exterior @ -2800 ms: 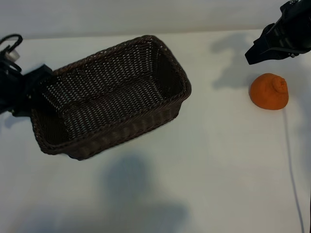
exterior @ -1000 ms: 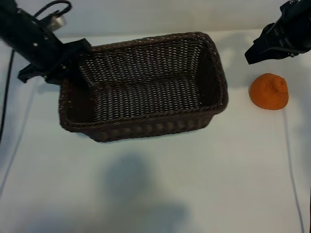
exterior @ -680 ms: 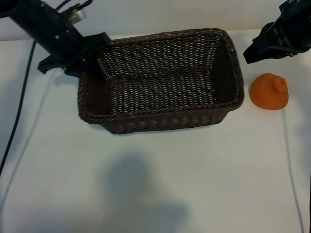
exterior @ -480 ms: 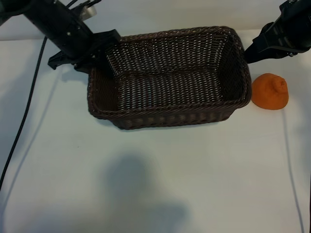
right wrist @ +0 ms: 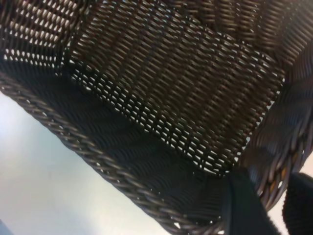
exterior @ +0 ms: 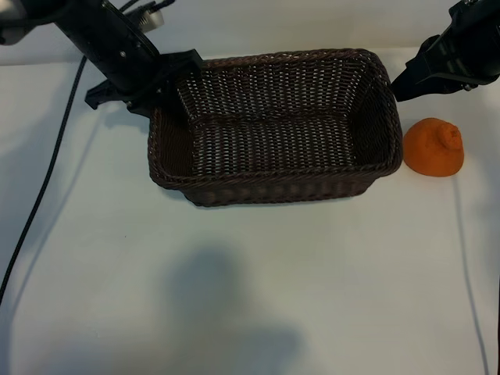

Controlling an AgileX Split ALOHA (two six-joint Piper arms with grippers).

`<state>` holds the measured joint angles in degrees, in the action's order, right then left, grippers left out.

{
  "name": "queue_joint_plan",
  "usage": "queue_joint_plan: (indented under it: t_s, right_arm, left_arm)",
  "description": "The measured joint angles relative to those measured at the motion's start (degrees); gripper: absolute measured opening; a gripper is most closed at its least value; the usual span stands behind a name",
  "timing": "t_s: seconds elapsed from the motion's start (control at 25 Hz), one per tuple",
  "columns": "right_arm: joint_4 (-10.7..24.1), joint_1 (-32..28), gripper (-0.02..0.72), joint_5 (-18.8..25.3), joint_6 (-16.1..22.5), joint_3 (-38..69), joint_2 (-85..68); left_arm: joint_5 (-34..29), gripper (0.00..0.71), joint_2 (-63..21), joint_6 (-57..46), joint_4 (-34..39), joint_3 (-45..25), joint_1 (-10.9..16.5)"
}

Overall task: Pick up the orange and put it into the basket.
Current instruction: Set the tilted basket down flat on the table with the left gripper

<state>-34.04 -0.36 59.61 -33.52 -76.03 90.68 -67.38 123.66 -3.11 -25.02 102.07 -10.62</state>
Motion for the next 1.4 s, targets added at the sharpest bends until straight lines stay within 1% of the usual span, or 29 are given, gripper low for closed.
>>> queue_joint_plan:
  t_s: [0.32,0.56,0.92,1.4]
  right_arm:
    - [-0.5,0.0,0.243,0.0,0.0,0.0,0.0]
    - [-0.9,0.0,0.243,0.0,0.0,0.0,0.0]
    - [-1.0,0.0,0.243,0.0,0.0,0.0,0.0]
    - [-1.2,0.0,0.243,-0.1,0.0,0.0,0.0]
  left_arm:
    - [0.0,0.16,2.4,0.1,2.9,0.0,-2.5]
    - [0.4,0.159,2.4,0.1,3.0,0.0,-2.6]
    - [3.3,0.159,2.6,0.1,3.0,0.0,-2.6]
    - [4.1,0.159,5.7,0.1,2.3,0.0,-2.6]
